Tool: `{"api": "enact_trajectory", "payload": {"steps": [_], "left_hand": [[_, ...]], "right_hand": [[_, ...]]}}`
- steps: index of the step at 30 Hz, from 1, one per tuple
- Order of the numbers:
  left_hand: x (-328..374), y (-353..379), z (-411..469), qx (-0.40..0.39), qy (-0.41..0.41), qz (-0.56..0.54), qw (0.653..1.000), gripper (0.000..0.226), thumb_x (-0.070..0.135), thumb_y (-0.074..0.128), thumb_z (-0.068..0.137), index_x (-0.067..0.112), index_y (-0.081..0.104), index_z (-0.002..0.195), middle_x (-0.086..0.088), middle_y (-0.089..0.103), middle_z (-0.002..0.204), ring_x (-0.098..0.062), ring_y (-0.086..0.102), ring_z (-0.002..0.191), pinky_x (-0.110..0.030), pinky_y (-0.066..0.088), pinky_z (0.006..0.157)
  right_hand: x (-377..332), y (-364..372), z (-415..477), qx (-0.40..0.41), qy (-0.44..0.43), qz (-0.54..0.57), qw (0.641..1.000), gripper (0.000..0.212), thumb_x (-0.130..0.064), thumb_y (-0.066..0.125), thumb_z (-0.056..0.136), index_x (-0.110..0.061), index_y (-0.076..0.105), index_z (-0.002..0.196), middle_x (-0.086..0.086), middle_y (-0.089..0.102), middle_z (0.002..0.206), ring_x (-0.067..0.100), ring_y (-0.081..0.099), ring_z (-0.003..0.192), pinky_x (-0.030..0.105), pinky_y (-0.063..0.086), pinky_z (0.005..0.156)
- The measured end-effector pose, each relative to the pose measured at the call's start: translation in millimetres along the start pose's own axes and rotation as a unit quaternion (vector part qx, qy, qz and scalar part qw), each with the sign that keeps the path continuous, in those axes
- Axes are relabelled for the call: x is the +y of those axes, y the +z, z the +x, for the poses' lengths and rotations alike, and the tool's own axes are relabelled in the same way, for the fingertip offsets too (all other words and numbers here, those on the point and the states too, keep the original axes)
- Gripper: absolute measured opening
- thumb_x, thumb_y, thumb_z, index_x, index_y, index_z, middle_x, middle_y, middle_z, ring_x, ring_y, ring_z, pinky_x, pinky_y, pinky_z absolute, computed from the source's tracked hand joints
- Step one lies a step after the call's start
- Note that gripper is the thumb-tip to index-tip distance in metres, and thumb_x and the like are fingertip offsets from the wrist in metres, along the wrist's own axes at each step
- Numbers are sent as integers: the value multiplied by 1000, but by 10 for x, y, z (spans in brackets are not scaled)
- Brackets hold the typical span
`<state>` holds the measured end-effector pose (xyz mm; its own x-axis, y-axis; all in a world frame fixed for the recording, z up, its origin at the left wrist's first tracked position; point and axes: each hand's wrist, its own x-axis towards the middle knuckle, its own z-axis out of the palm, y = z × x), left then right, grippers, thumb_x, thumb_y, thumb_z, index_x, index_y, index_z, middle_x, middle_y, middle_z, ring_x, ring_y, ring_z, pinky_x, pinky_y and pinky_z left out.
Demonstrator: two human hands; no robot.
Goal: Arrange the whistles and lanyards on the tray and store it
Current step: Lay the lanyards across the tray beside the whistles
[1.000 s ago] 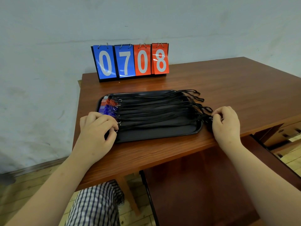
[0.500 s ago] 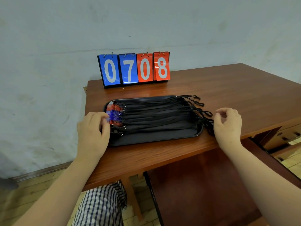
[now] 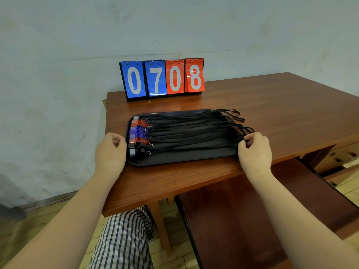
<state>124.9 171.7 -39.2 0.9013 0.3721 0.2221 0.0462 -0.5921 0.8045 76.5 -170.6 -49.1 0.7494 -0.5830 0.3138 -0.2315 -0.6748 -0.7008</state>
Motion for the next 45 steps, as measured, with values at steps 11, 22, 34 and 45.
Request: {"api": "enact_trajectory", "payload": {"steps": [11, 22, 34, 45], "left_hand": [[61, -148, 102, -85, -70, -38, 993, 30, 22, 61, 97, 11, 61, 125, -5, 64, 111, -22, 60, 103, -31, 47, 81], [249, -300, -33, -168, -79, 13, 983, 31, 13, 51, 101, 1, 61, 127, -7, 60, 90, -18, 54, 77, -24, 38, 60], [199, -464, -246, -183, -116, 11, 976, 24, 13, 60, 96, 3, 65, 118, -8, 58, 80, -15, 51, 70, -24, 35, 58], [234, -630, -388, -242, -132, 39, 960, 13, 15, 59, 95, 5, 66, 98, -13, 64, 71, -19, 56, 55, -27, 42, 54]], "right_hand": [[-38, 4, 43, -74, 3, -102, 992, 28, -21, 46, 101, -12, 53, 127, 11, 65, 109, 26, 61, 78, 30, 40, 63], [-2, -129, -90, -81, 18, -148, 986, 34, -21, 42, 102, -15, 51, 134, 10, 64, 116, 26, 60, 81, 30, 40, 58], [119, -298, -271, -74, 59, -44, 995, 35, -18, 42, 103, -15, 55, 136, 10, 65, 120, 26, 63, 83, 31, 45, 65], [245, -361, -409, -75, 96, 41, 992, 34, -19, 39, 104, -17, 52, 136, 11, 63, 119, 25, 62, 88, 24, 40, 53]]}}
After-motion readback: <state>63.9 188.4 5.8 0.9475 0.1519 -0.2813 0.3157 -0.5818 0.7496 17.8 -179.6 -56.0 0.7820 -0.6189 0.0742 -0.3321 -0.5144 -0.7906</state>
